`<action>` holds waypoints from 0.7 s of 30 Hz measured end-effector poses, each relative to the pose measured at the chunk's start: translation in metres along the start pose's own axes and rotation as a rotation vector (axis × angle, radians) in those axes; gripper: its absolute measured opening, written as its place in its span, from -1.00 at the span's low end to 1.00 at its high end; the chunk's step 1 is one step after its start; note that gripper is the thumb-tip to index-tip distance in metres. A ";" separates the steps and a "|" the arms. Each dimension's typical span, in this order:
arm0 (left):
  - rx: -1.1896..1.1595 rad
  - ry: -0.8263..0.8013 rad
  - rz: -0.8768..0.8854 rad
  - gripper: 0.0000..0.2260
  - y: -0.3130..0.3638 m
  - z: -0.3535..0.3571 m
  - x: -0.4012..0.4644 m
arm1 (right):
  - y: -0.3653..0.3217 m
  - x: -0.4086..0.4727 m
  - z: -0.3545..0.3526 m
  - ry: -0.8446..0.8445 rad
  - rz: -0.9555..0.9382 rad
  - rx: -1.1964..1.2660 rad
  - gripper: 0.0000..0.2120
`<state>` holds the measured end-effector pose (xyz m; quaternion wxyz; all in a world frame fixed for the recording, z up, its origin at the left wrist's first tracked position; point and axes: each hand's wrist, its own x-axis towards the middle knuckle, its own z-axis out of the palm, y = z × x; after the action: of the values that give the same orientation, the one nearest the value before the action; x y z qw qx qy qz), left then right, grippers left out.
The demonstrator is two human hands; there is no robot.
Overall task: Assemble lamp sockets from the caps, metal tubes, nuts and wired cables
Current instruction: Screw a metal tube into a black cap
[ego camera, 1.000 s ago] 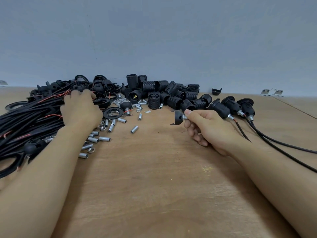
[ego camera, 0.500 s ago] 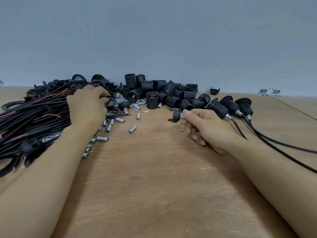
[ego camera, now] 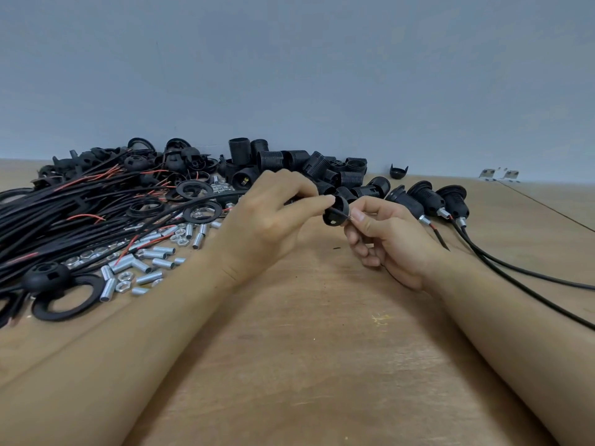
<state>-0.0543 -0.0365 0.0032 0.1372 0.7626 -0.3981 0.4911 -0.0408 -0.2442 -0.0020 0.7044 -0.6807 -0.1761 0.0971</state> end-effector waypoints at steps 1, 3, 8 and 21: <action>-0.023 0.018 -0.036 -0.90 0.000 0.001 0.000 | 0.000 0.001 -0.001 -0.007 0.000 0.019 -0.65; -0.054 0.060 -0.115 -0.95 -0.001 0.000 -0.001 | 0.001 0.002 -0.002 -0.019 0.001 0.058 -0.64; -0.019 0.043 -0.122 -0.92 -0.009 -0.001 -0.006 | 0.002 0.003 -0.005 -0.053 -0.002 0.095 -0.74; -0.013 0.054 -0.093 -0.93 -0.008 0.001 -0.007 | 0.003 0.003 -0.004 0.006 -0.052 0.085 -0.96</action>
<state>-0.0496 -0.0285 -0.0019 0.1756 0.7659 -0.3615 0.5019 -0.0356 -0.2467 -0.0047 0.7355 -0.6457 -0.1874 0.0839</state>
